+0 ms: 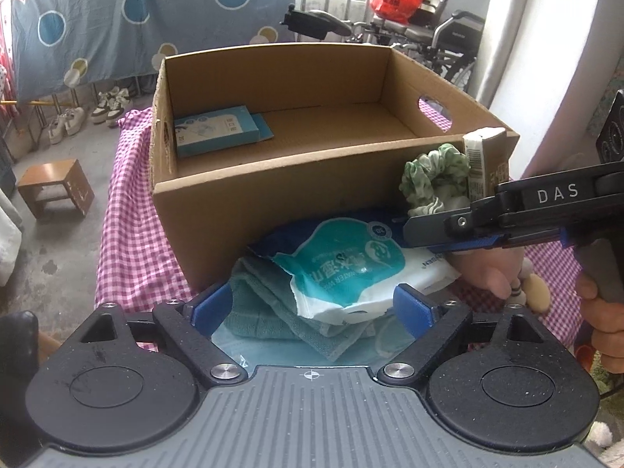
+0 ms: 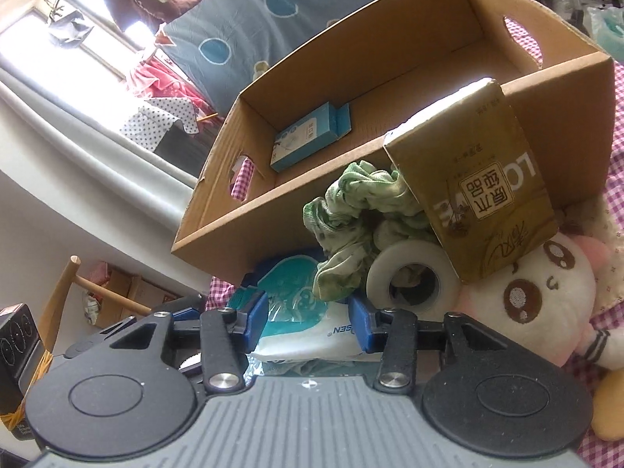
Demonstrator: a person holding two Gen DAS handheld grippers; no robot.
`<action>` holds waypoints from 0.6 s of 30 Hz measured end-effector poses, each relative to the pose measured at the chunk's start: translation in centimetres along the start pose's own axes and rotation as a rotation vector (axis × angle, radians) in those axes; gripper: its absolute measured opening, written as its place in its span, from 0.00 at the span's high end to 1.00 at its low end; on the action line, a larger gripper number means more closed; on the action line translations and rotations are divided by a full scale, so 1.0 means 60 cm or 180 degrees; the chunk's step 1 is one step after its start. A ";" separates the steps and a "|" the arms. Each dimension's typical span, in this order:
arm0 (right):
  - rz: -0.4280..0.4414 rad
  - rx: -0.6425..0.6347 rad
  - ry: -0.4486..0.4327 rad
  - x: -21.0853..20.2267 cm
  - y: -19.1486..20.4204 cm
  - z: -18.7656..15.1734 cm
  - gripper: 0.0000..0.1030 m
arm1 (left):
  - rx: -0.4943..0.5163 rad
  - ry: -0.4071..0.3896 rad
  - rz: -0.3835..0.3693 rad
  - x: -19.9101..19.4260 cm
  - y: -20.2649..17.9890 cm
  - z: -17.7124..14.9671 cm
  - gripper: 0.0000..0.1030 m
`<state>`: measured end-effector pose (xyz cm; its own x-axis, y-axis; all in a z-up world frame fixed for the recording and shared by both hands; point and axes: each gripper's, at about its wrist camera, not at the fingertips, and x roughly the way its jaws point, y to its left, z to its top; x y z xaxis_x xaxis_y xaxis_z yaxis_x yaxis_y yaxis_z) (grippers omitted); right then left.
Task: Organize soft objects
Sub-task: 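Move the right gripper back to the blue-and-white wet wipes pack, then grasp the wet wipes pack with the right gripper while the left gripper grips it too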
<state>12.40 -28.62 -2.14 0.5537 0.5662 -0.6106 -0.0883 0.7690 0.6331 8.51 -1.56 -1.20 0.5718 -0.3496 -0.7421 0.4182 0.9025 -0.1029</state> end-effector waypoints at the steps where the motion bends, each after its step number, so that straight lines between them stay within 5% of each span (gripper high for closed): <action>1: -0.0017 0.0010 -0.0010 -0.001 -0.003 -0.003 0.54 | 0.0005 0.0010 -0.0019 0.003 0.000 0.002 0.14; 9: -0.0276 -0.0065 -0.0094 -0.017 0.015 -0.022 0.53 | 0.0082 0.0157 -0.0187 0.029 -0.009 0.015 0.21; 18: -0.0415 -0.0134 -0.0154 -0.018 0.023 -0.029 0.53 | -0.0489 0.0255 -0.0312 0.028 0.033 0.019 0.63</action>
<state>10.26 -27.66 -1.44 0.6020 0.4466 -0.6620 -0.0472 0.8475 0.5288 11.10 -0.66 -1.93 0.4732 -0.4222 -0.7732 0.3530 0.8950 -0.2727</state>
